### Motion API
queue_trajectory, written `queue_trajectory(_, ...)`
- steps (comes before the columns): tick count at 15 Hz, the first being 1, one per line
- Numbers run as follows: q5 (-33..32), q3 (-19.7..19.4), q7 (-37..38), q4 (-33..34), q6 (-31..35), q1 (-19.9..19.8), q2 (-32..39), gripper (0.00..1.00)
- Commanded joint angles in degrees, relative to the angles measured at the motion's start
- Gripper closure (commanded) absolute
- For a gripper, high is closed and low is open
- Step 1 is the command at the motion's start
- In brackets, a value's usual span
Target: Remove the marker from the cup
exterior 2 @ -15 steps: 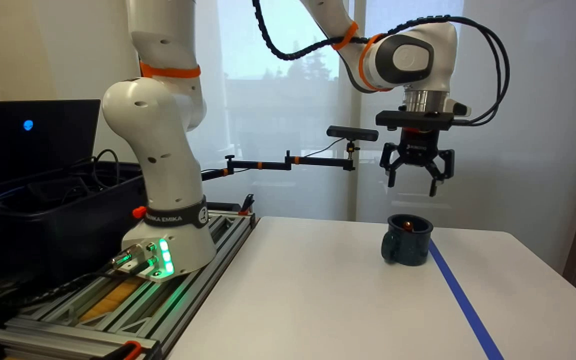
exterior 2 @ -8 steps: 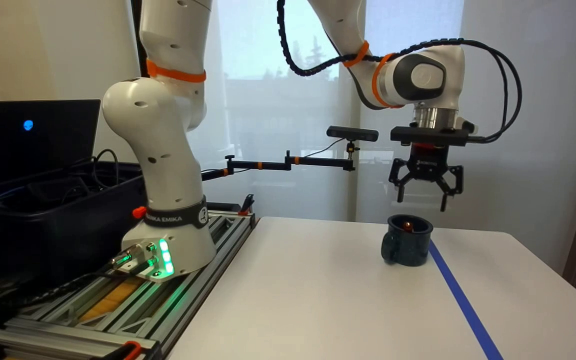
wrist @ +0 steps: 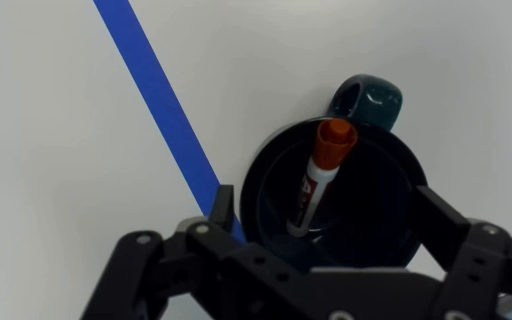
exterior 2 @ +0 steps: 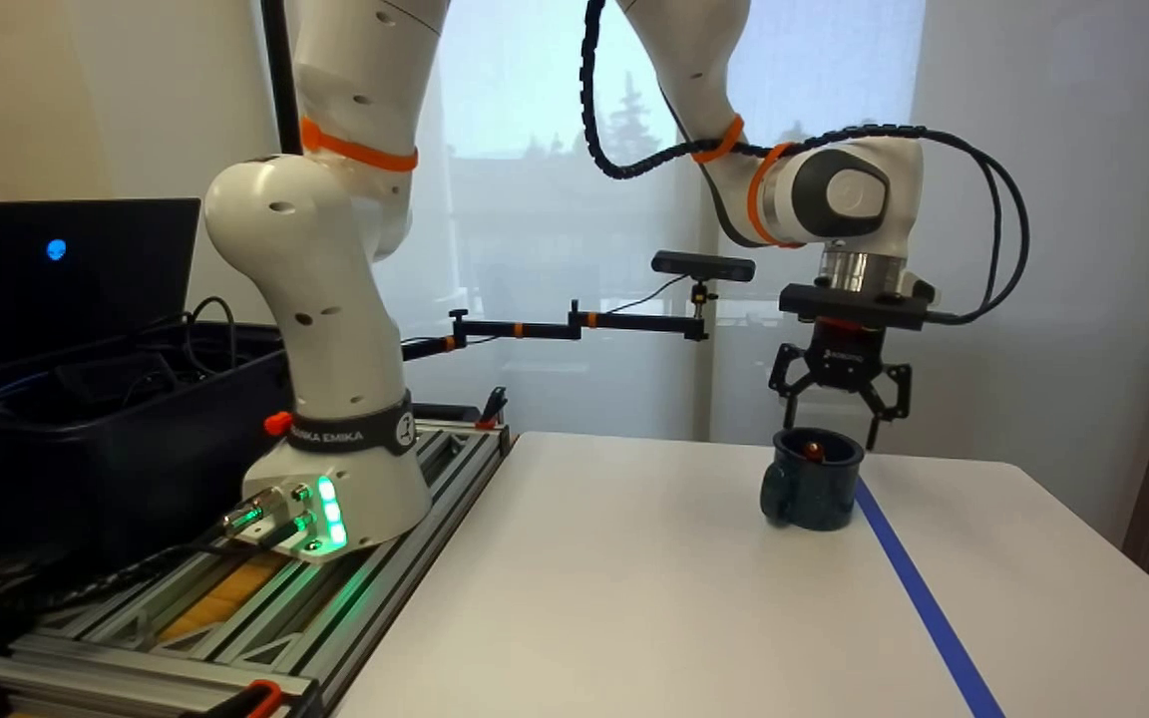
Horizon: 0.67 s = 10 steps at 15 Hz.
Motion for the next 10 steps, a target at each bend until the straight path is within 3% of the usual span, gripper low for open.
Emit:
queue_trajectory(1,-2.9,0.6,2.8,1.8,-1.4,1.1,1.9,0.00)
queue_trajectory(2,-3.3,0.7,3.3,2.0,-1.4,1.3,2.1,0.00)
queue_trajectory(5,-4.9,0.6,5.0,2.4,-1.5,1.7,2.1,0.20)
queue_trajectory(7,-5.5,0.6,5.7,2.5,-1.6,1.6,1.7,0.18)
queue_trajectory(8,-5.6,0.6,5.9,2.5,-1.6,1.6,1.4,0.26)
queue_trajectory(10,-5.7,0.7,6.7,2.2,-2.1,1.5,0.7,0.24)
